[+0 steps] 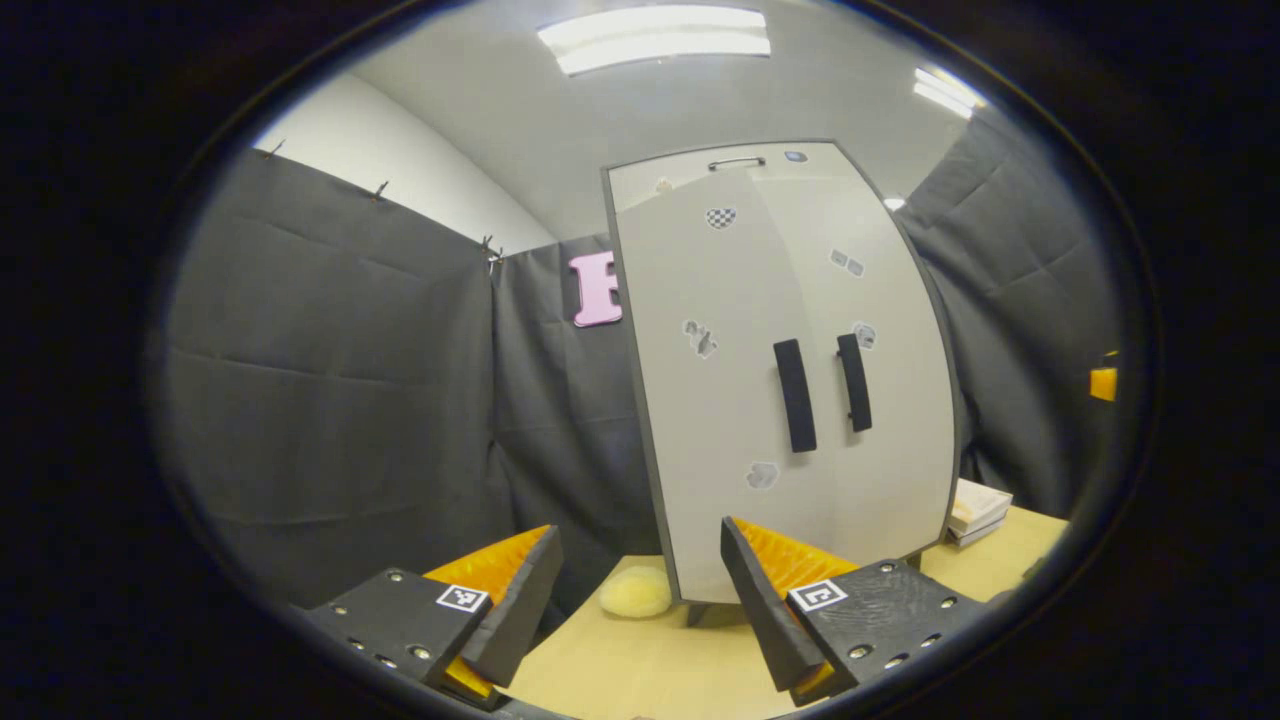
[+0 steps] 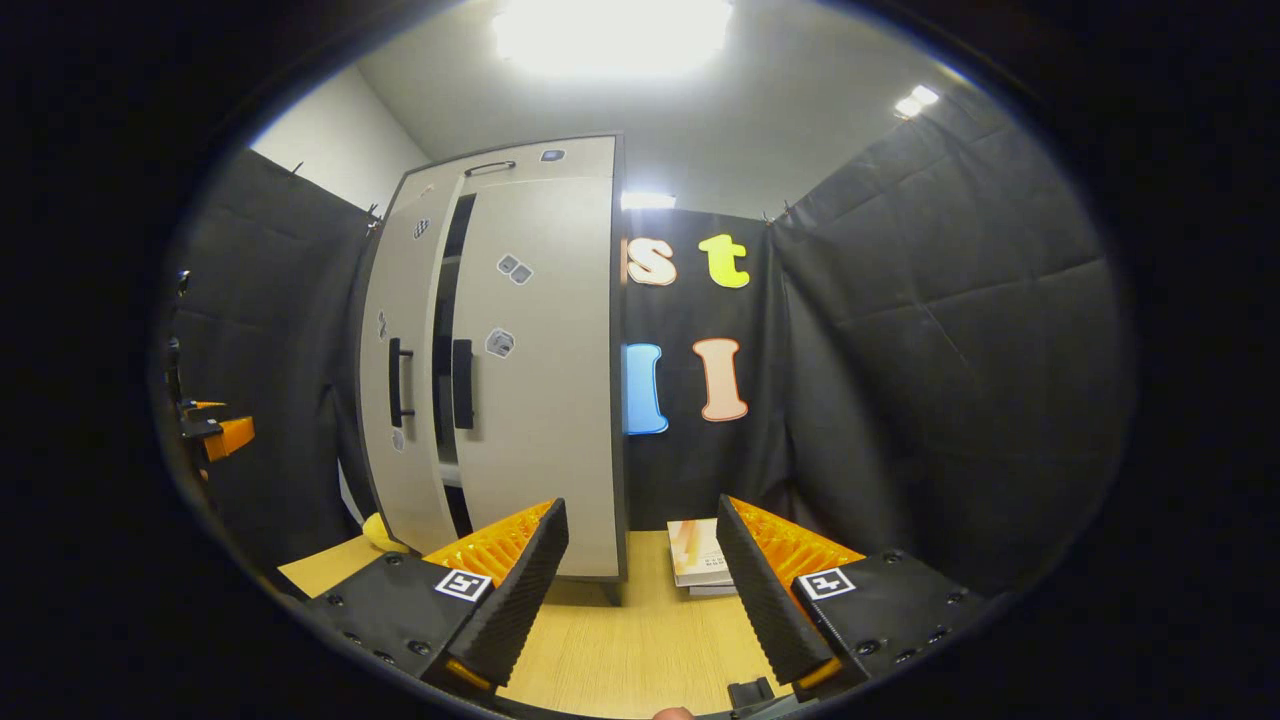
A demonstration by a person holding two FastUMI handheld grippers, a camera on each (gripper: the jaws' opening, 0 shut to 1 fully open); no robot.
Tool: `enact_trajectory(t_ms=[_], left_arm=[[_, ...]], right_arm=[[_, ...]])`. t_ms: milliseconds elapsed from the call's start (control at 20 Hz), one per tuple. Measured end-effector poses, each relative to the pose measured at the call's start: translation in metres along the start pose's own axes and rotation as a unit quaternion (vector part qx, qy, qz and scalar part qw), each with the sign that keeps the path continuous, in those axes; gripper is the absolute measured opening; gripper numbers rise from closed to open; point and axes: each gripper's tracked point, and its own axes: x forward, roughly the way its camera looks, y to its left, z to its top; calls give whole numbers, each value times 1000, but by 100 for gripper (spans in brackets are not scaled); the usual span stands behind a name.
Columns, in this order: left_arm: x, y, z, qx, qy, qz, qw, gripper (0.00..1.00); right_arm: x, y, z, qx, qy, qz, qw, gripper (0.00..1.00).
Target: Grasp the bottle in the cabinet with the left hand and place it on the coaster, then close the right door with the right hand and the left door with the left hand.
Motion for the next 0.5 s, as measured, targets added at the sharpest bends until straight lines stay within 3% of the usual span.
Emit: enact_trajectory(t_ms=[500], left_arm=[[-11, 0, -7, -12, 5, -8, 1000, 93]], right_arm=[[-26, 27, 6, -15, -16, 8, 1000, 95]])
